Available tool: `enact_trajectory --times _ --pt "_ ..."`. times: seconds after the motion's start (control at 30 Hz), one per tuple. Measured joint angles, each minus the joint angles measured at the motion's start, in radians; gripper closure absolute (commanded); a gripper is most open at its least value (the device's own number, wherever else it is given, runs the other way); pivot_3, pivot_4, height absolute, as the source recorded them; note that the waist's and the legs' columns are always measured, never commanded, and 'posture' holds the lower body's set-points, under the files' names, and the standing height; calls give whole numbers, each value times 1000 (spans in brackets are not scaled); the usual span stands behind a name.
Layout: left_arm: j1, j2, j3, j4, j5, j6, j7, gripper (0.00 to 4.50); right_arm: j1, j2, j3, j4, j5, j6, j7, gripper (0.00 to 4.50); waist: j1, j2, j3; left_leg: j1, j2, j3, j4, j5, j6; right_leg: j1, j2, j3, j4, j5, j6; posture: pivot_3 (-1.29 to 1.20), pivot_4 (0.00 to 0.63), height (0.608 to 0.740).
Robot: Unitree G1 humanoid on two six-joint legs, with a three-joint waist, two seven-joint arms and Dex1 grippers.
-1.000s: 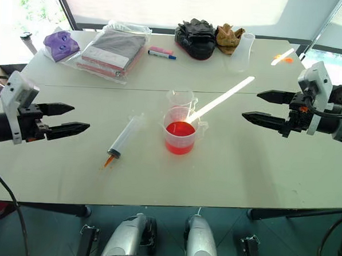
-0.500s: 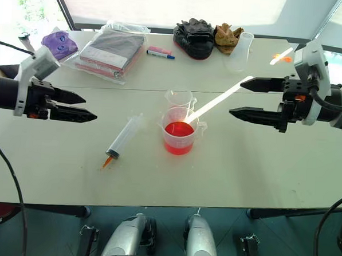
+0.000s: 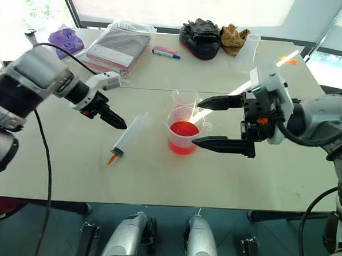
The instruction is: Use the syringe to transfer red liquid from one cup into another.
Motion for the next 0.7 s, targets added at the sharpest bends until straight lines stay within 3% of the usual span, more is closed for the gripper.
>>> enact_trajectory --times 0.3,0.7 --pt "-4 -230 31 253 133 -90 -23 30 85 1 -22 -9 -7 -15 -96 0 2 0 0 -9 -1 0 6 -2 5 -6 -2 -1 1 1 2 0 150 740" --pt "8 -295 72 264 224 -47 -14 30 124 1 -37 -10 -7 -43 -147 0 1 1 -2 -8 -1 -1 9 -4 7 -4 -3 -1 2 1 2 0 150 740"
